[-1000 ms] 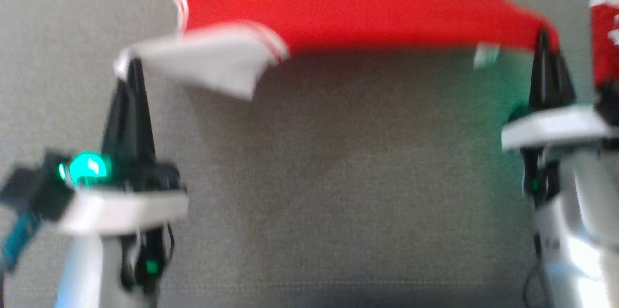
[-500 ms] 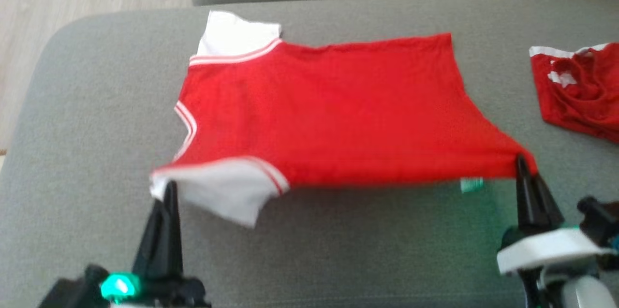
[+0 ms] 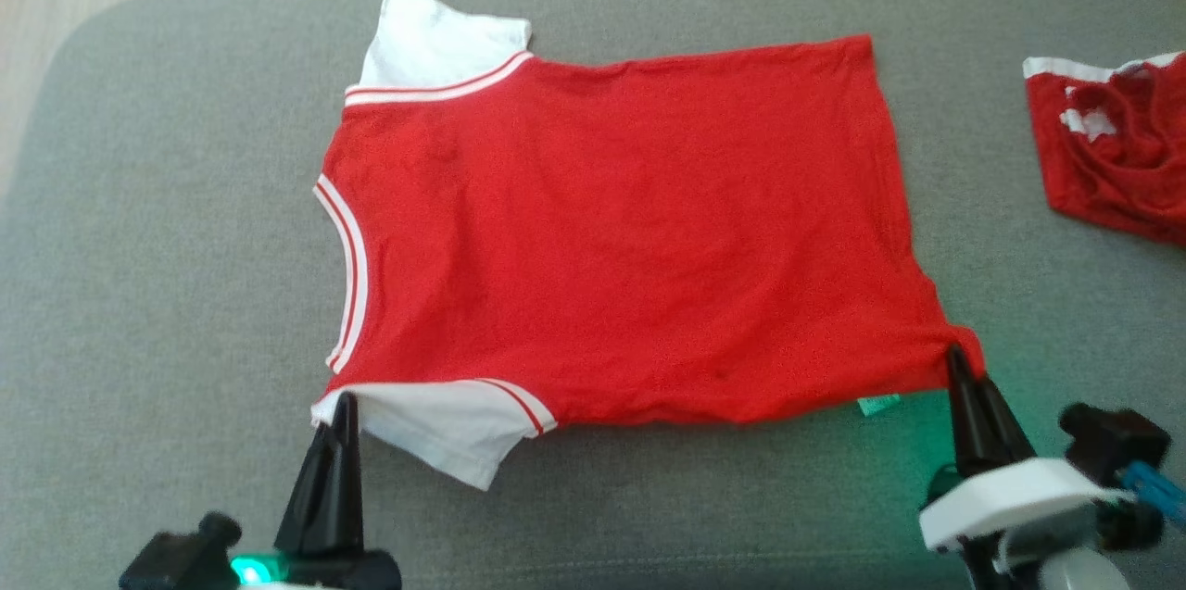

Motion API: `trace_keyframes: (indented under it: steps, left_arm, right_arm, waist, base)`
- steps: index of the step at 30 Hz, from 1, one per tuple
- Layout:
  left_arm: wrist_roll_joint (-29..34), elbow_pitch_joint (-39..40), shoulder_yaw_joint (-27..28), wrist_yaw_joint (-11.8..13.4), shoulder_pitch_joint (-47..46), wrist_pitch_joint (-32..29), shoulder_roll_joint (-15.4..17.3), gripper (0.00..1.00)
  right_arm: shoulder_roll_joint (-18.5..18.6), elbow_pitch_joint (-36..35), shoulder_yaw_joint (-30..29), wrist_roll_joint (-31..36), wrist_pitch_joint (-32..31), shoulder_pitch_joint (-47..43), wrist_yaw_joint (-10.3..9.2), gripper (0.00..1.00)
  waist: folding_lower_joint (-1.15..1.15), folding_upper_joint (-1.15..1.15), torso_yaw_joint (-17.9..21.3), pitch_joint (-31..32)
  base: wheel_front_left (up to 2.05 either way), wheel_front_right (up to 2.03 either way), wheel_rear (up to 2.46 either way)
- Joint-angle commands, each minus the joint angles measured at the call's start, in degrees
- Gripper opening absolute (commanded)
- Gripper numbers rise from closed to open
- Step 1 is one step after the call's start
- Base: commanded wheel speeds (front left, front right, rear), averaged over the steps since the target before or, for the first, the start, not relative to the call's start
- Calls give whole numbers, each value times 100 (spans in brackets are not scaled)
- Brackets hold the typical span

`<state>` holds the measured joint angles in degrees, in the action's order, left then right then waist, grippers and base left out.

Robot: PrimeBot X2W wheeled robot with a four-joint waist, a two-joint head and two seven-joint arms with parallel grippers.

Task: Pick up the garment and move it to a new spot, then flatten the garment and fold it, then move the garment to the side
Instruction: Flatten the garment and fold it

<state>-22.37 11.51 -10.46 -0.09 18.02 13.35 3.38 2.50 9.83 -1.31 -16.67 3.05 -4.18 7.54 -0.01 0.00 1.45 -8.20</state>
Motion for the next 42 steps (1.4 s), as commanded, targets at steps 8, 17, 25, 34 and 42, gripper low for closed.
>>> trace_keyframes:
  steps: [8,17,25,34,42]
  left_arm:
    - [-22,-246,153,-149,-922,104,-21,0]
    - [30,-1293,273,-297,-2257,138,27,0]
    - [134,-2402,519,-397,-3223,162,45,0]
    - [162,-2843,682,-474,-3549,163,-16,100]
    - [193,-2875,926,-518,-3560,164,-38,100]
  right_arm:
    - [39,281,260,-128,310,732,-5,0]
    - [38,831,272,-215,532,1590,-5,0]
    - [38,1802,473,-355,834,2383,-5,0]
    - [38,2527,588,-570,1005,2908,-5,100]
    - [38,3346,516,-579,1071,3705,-5,100]
  waist:
    - [1,0,-30,-325]
    - [1,0,36,-624]
    - [1,0,71,-792]
    - [1,0,43,-801]
    - [1,0,-5,-786]
  base:
    - [0,0,0]
    - [0,0,0]
    - [0,0,0]
    - [0,0,0]
    - [0,0,0]
